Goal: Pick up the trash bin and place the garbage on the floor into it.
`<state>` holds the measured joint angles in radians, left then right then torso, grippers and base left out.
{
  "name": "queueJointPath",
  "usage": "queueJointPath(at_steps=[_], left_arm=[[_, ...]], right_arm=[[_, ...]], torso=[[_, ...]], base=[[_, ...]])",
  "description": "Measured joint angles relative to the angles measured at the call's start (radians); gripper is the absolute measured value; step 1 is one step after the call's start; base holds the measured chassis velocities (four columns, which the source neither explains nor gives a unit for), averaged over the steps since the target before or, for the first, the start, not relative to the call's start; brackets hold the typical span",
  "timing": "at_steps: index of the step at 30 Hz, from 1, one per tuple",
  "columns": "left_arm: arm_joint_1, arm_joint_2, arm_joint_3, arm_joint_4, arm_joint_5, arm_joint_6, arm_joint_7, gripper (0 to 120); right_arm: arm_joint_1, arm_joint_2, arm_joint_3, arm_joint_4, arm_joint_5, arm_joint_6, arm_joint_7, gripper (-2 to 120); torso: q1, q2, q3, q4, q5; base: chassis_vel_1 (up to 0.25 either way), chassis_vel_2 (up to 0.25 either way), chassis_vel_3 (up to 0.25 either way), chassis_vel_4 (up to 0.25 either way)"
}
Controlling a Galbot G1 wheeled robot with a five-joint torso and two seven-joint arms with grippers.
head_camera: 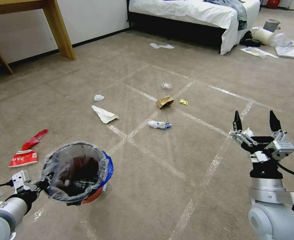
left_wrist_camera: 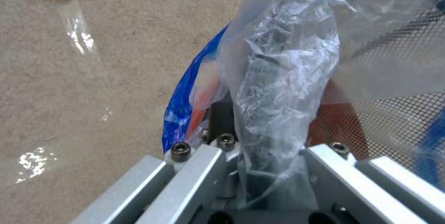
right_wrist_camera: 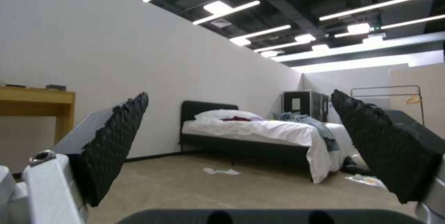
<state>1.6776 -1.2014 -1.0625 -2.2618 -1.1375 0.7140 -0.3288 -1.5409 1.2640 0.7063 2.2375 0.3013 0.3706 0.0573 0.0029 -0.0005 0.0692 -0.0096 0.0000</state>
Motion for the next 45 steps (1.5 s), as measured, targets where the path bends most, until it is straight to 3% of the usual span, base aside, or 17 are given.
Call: queueJointPath(at_steps=[45], left_arm=[[-0.02, 0.021, 0.013, 0.028, -0.004, 0.0, 0.0, 1]], right_arm=[[0.02, 0.002, -0.019, -0.029, -0.012, -0.002, -0.001, 100]], torso=[[0.0, 0.0, 0.0, -0.0001, 0.0]], base=[[-0.146, 0.146, 0.148, -0.146]])
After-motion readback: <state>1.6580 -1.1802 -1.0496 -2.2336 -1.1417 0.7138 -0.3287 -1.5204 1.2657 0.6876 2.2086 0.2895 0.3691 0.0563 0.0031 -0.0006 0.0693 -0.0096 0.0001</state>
